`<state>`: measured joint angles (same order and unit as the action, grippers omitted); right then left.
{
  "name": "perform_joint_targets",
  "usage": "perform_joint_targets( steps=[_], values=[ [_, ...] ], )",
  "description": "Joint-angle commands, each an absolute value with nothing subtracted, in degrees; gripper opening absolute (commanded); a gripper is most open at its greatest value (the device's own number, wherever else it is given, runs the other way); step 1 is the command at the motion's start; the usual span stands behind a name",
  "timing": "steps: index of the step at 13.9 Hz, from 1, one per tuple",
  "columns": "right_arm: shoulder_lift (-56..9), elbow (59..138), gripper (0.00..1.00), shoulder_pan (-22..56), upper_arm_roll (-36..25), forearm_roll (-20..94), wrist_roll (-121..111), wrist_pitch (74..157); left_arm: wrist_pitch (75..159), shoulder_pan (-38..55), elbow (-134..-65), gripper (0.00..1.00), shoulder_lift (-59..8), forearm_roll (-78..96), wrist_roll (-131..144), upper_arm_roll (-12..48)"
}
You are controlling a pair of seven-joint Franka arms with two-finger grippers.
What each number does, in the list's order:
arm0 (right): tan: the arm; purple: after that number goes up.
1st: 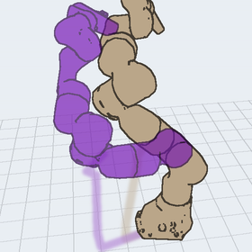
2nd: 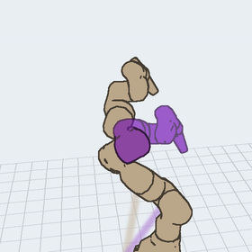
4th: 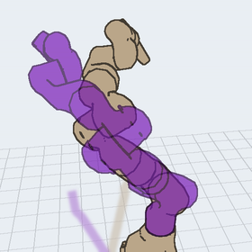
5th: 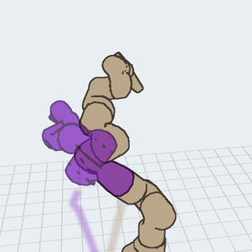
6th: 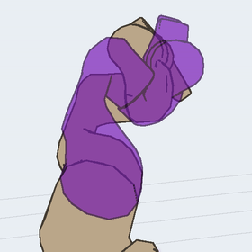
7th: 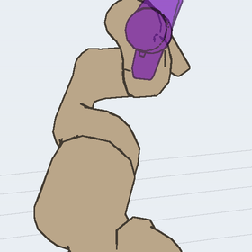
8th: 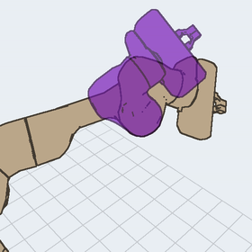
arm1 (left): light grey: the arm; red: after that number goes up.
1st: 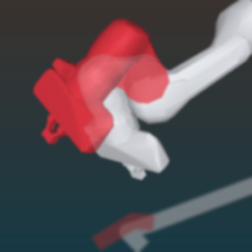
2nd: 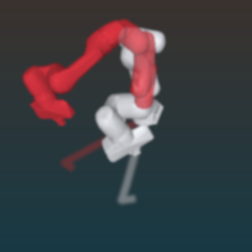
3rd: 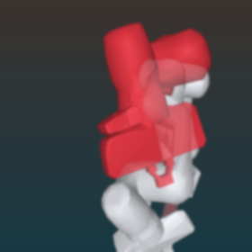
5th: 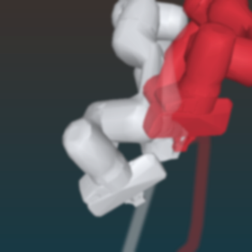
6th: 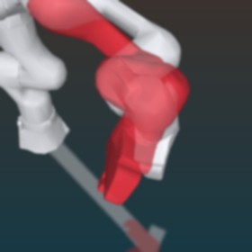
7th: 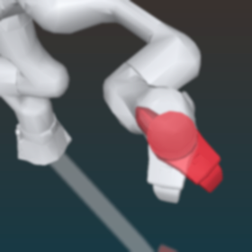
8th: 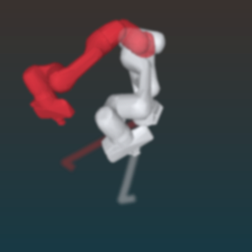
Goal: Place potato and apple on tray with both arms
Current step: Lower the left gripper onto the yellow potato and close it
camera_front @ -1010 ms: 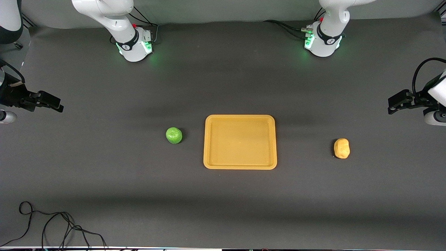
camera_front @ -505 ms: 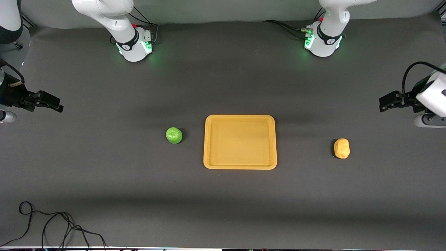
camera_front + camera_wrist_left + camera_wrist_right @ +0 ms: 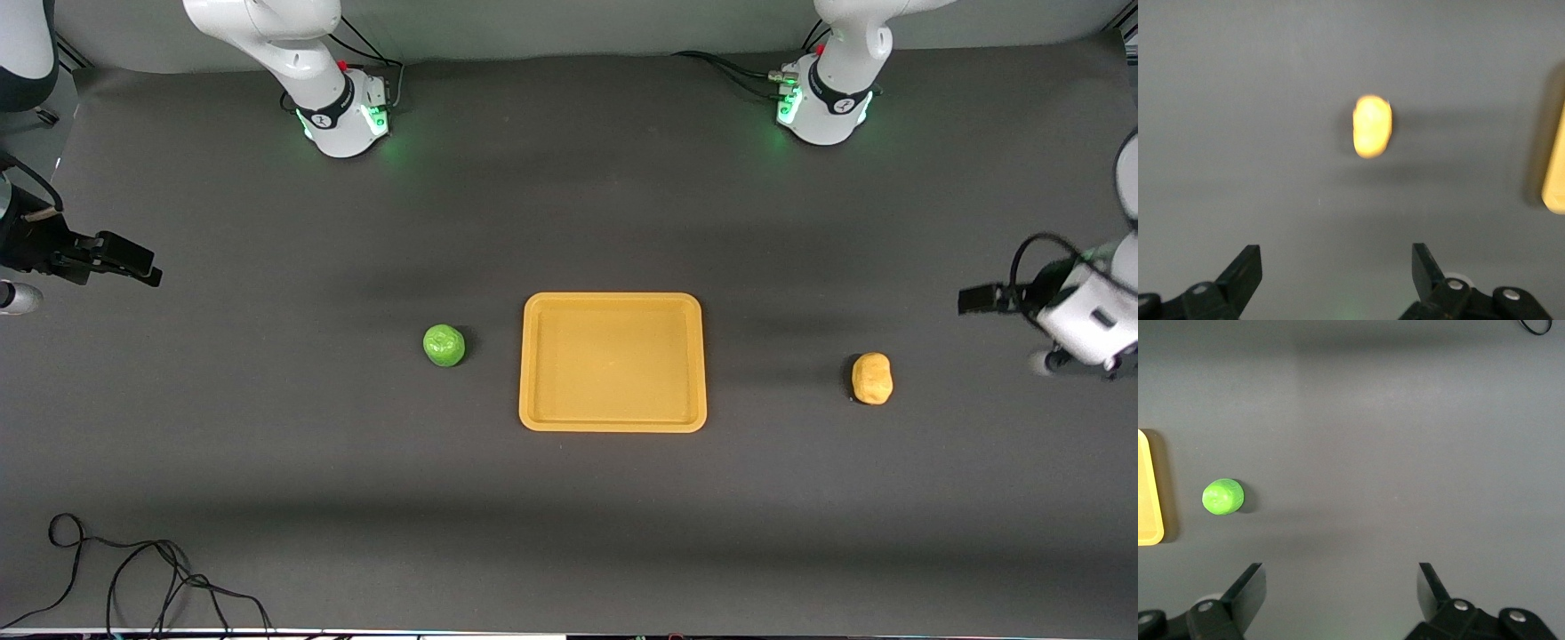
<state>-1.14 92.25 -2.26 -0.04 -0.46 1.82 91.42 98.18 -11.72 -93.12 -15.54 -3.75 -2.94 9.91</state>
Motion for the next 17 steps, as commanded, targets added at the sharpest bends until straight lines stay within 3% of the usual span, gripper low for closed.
perform_joint_targets(
  steps=[1,3,7,9,17],
  values=[
    [-1.49,91.41,1.00,-1.93,-0.26,-0.70,2.29,91.14,112.19,-12.22,-104.29,1.00,-15.46,-1.94,-3.78,10.20],
    [-1.49,91.41,1.00,-2.02,-0.26,-0.70,2.29,91.14,117.58,-12.31,-105.20,1.00,-20.37,-1.67,-3.95,10.20],
    [-2.02,90.88,1.00,-1.93,-0.18,-0.62,2.29,91.14,120.05,-12.48,-104.59,0.99,-28.03,-1.41,-9.29,10.55],
    [-2.46,90.27,1.00,-1.93,-0.18,-0.62,2.37,91.14,121.37,-14.14,-104.77,0.74,-30.13,-1.32,-11.95,10.63],
    [-2.81,89.65,1.00,-1.76,-0.18,-0.35,2.29,91.14,125.42,-13.01,-104.33,0.79,-33.40,3.52,-12.30,10.72]
  ],
)
